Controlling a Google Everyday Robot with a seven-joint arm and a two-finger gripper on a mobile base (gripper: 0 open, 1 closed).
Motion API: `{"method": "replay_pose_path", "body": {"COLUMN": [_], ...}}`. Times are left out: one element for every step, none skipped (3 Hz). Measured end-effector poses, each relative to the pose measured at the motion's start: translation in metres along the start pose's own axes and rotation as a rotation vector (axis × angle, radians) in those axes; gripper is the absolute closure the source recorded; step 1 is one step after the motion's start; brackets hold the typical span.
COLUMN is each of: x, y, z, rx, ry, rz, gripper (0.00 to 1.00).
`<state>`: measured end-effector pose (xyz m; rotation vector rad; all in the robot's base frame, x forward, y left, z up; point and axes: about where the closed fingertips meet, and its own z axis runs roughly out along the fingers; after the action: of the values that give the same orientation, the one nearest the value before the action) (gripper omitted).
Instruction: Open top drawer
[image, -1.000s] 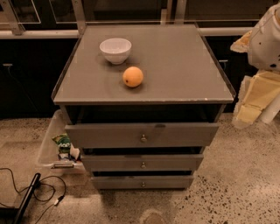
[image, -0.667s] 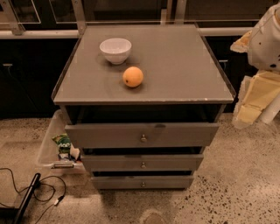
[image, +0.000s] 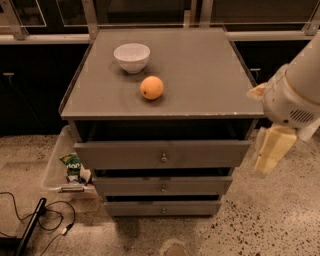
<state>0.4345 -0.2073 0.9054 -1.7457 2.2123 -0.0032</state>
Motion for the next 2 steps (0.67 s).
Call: {"method": "replay_pose_path", "body": {"x": [0.0169, 0.0176], "y": [0.0185, 0.0159], "z": [0.0567, 0.0589], "rx": [-0.028, -0.004], "ry": [-0.068, -0.073], "rz": [-0.038, -0.063], "gripper": [0.00, 0.00]}}
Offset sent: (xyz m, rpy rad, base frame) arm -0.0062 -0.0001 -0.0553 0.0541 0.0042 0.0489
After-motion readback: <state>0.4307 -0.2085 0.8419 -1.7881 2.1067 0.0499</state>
